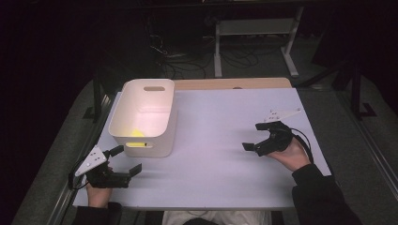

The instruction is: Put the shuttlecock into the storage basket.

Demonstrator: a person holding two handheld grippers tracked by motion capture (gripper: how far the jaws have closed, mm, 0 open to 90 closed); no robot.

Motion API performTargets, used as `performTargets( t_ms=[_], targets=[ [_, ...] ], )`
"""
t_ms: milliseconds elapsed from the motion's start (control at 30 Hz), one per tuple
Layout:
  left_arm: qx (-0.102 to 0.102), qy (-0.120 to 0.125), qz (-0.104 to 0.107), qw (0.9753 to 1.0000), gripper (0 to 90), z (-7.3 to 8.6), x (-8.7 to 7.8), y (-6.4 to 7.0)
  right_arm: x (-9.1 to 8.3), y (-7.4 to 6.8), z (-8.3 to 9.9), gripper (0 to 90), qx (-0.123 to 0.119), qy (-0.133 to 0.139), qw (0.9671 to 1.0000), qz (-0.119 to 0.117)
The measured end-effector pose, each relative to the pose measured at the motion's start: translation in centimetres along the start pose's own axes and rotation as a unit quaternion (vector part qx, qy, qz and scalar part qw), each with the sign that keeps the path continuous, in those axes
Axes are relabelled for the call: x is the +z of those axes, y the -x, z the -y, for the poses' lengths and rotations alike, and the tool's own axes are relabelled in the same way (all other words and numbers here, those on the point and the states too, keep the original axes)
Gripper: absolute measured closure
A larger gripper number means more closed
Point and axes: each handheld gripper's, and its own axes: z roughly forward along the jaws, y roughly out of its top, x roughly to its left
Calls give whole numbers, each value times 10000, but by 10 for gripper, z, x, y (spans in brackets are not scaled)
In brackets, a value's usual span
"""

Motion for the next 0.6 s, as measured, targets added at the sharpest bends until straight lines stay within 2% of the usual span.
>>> performTargets(
  t_ms=[367, 600],
  targets=[
    [15, -18, 14, 10000, 0, 0, 0, 0, -8, 3, 18, 0, 70, 20, 9999, 119],
    [9, -11, 6, 10000, 0, 0, 0, 0, -16, 2, 30, 0, 78, 139, 9996, 230]
  ],
)
